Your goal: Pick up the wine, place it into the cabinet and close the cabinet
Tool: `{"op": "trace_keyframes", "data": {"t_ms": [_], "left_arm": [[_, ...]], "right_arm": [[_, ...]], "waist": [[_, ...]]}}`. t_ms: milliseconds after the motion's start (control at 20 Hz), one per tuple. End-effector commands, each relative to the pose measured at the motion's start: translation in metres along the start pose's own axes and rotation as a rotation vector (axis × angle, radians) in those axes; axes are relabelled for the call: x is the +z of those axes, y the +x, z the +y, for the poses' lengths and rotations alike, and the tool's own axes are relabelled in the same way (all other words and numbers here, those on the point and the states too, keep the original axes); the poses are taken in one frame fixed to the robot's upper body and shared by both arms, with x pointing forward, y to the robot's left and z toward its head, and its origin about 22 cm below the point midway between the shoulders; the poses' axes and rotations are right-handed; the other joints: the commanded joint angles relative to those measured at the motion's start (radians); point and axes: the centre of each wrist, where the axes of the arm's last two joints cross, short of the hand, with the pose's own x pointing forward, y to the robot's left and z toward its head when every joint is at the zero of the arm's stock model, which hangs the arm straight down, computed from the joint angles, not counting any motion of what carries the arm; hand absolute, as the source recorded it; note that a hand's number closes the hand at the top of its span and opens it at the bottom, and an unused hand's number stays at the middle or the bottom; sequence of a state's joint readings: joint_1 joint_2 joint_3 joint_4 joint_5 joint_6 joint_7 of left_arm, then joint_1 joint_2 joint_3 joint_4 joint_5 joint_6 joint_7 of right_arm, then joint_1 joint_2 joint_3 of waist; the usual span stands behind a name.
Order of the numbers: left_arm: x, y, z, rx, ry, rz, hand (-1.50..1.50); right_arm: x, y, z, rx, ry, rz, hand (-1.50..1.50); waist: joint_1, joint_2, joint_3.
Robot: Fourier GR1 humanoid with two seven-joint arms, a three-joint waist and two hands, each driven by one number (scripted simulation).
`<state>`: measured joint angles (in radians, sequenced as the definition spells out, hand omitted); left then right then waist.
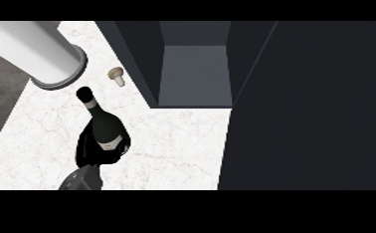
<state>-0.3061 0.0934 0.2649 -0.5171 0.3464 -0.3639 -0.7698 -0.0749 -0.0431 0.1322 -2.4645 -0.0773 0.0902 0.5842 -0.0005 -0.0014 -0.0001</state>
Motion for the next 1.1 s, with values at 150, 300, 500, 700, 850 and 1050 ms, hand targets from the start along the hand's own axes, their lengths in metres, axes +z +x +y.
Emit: {"op": "trace_keyframes", "data": {"t_ms": [150, 300, 500, 700, 850, 1050], "left_arm": [[-0.003, 0.012, -0.019, 0.021, -0.066, 0.0, 1.5], [-0.009, 0.026, -0.022, 0.023, -0.123, -0.001, 1.5], [-0.005, 0.009, -0.078, 0.032, -0.192, 0.019, 1.5], [0.014, 0.018, -0.107, 0.032, -0.184, 0.007, 1.5], [0.017, 0.025, -0.129, 0.025, -0.183, 0.039, 1.5], [0.012, 0.034, -0.15, 0.047, -0.179, 0.042, 1.5]], "right_arm": [[0.014, 0.024, -0.001, -0.02, 0.014, -0.008, -1.5], [0.014, 0.003, -0.019, -0.017, 0.027, -0.029, -1.5], [0.01, 0.009, -0.004, -0.021, 0.021, -0.014, -1.5], [0.008, 0.012, -0.005, -0.043, 0.013, -0.028, -1.5], [0.011, 0.007, -0.017, -0.024, 0.027, -0.023, -1.5], [0.013, 0.016, -0.016, -0.024, 0.018, -0.02, -1.5]], "waist": [[0.003, -0.002, 0.001], [0.003, -0.002, 0.002], [-0.001, -0.002, 0.0], [0.001, -0.001, 0.0], [-0.001, 0.0, 0.001], [-0.002, 0.0, 0.0]]}}
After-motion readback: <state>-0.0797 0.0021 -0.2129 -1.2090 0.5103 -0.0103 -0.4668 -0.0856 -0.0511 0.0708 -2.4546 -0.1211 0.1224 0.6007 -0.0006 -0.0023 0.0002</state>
